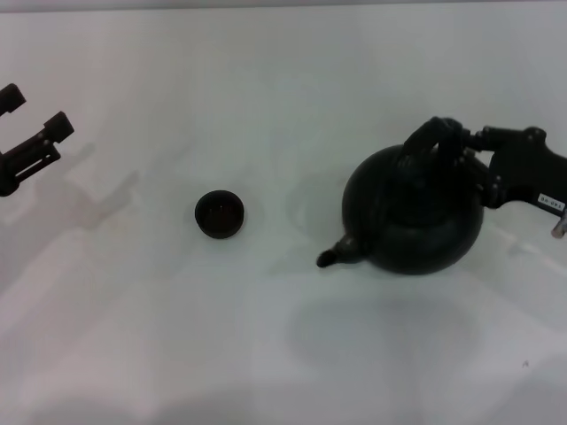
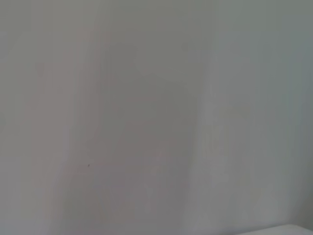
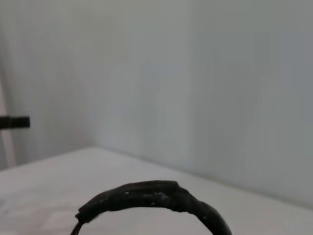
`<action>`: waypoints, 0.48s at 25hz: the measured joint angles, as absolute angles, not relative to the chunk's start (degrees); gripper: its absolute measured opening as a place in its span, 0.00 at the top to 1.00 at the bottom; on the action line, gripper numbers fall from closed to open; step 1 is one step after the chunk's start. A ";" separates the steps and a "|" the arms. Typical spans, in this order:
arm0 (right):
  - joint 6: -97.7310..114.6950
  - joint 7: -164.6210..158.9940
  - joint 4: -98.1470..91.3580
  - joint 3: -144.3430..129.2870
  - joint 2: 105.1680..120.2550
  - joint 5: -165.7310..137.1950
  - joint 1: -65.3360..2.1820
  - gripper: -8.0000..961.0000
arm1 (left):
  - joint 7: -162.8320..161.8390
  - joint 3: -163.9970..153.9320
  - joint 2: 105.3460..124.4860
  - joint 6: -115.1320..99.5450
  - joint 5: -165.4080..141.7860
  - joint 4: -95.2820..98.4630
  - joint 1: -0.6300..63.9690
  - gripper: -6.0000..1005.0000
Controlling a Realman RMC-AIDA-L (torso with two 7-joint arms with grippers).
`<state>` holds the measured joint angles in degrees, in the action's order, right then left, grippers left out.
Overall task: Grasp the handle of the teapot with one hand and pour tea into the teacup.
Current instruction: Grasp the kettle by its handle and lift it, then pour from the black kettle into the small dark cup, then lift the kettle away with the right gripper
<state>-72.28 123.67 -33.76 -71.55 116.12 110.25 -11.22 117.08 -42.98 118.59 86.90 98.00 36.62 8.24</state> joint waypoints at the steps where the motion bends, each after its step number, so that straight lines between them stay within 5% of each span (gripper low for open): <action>1: -72.28 124.32 -33.58 -71.87 116.11 111.56 -11.25 0.82 | 117.08 -42.98 118.57 86.90 98.00 36.55 8.26 0.14; 12: -71.99 127.94 -32.64 -72.28 116.18 123.62 -11.41 0.83 | 117.71 -42.97 118.57 85.76 98.13 36.15 8.02 0.14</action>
<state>-71.99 127.94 -32.64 -72.28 116.18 123.62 -11.41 117.71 -42.97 118.57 85.76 98.13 36.15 8.02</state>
